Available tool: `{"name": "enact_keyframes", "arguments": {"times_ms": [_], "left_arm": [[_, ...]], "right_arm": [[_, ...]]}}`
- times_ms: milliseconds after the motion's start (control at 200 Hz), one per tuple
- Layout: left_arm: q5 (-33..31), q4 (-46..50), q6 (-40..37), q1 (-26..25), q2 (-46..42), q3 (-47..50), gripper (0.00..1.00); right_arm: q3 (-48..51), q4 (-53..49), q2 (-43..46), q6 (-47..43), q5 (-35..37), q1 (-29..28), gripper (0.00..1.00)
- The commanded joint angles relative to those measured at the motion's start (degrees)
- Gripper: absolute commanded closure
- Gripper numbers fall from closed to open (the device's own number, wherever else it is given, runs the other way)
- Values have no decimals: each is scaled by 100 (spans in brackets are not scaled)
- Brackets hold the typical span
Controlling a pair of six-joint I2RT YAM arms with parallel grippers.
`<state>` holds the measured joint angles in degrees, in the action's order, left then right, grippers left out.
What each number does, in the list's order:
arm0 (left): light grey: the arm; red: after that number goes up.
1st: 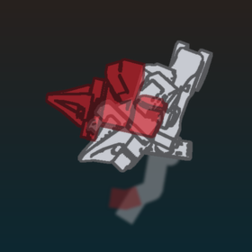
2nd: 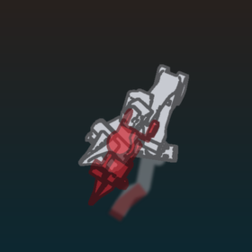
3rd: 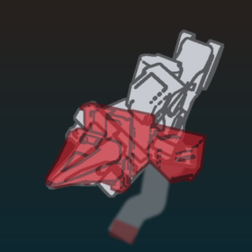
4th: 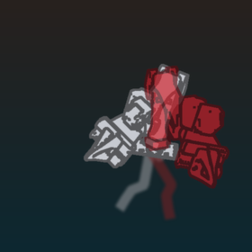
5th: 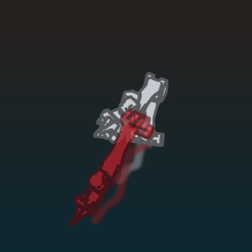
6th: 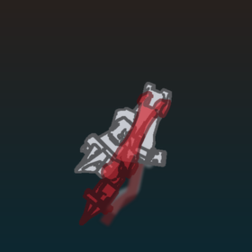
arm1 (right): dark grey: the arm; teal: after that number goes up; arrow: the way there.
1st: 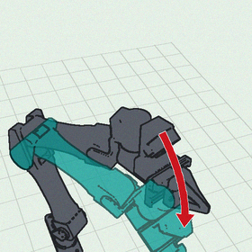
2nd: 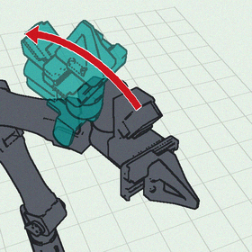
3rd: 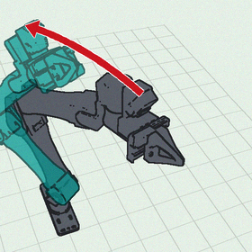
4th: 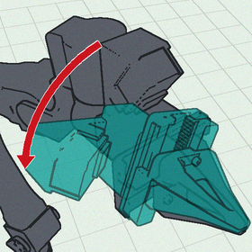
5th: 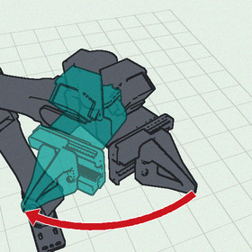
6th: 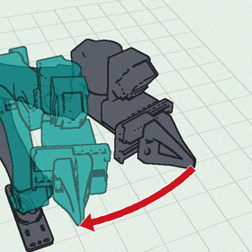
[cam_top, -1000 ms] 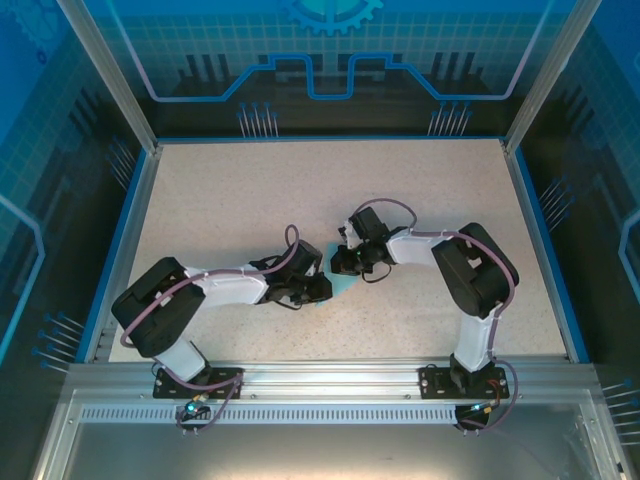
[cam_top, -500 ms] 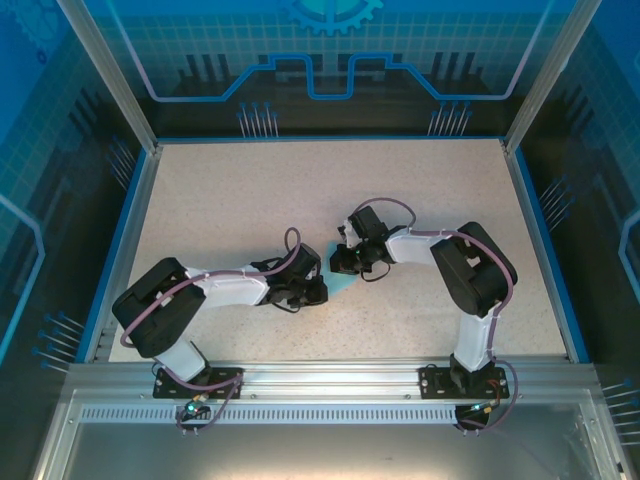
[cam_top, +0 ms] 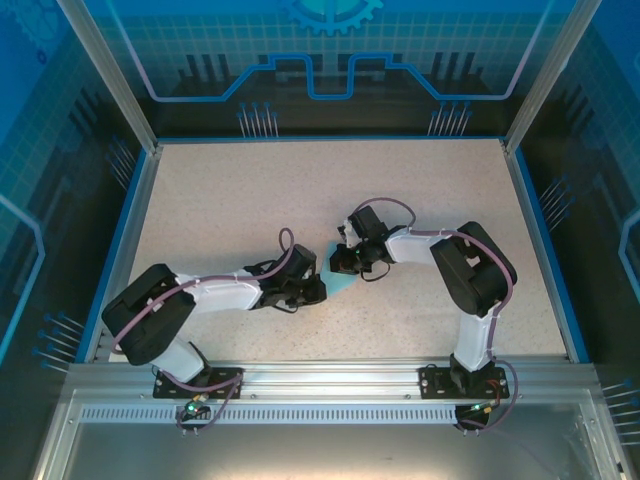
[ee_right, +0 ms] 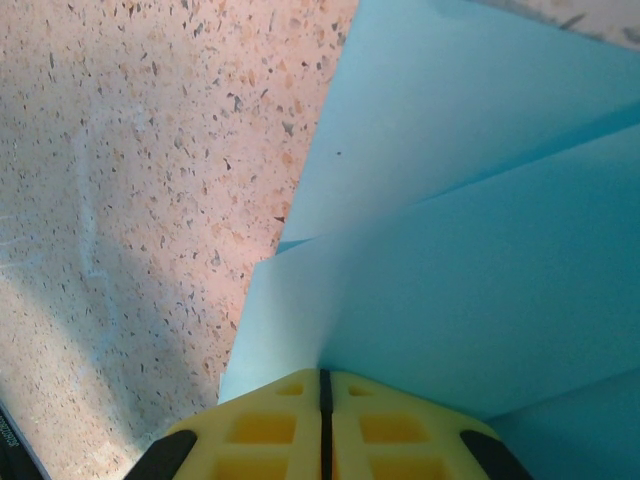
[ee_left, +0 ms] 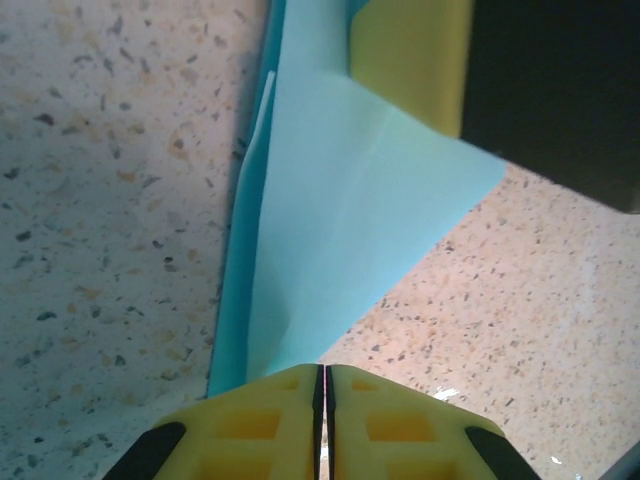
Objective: Fold a paper plane with a square sheet of paper (pick it up from the middle)
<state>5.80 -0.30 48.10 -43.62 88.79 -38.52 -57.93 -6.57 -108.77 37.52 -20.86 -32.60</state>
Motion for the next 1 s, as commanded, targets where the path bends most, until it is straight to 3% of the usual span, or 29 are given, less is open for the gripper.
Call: {"name": "enact_keyframes", "arguments": {"times_ms": [0, 485, 795, 995], "left_arm": [[-17, 78, -16, 46, -54, -150, 90], [-376, 425, 176, 72, 305, -66, 92], [-310, -17, 692, 72, 89, 789, 92], [-453, 364, 666, 80, -141, 861, 92]], "right_arm": [[84, -424, -390, 19, 509, -27, 93], [44, -508, -456, 2, 543, -32, 94], [45, -556, -457, 1, 565, -27, 94], [46, -569, -478, 6, 615, -27, 94]]}}
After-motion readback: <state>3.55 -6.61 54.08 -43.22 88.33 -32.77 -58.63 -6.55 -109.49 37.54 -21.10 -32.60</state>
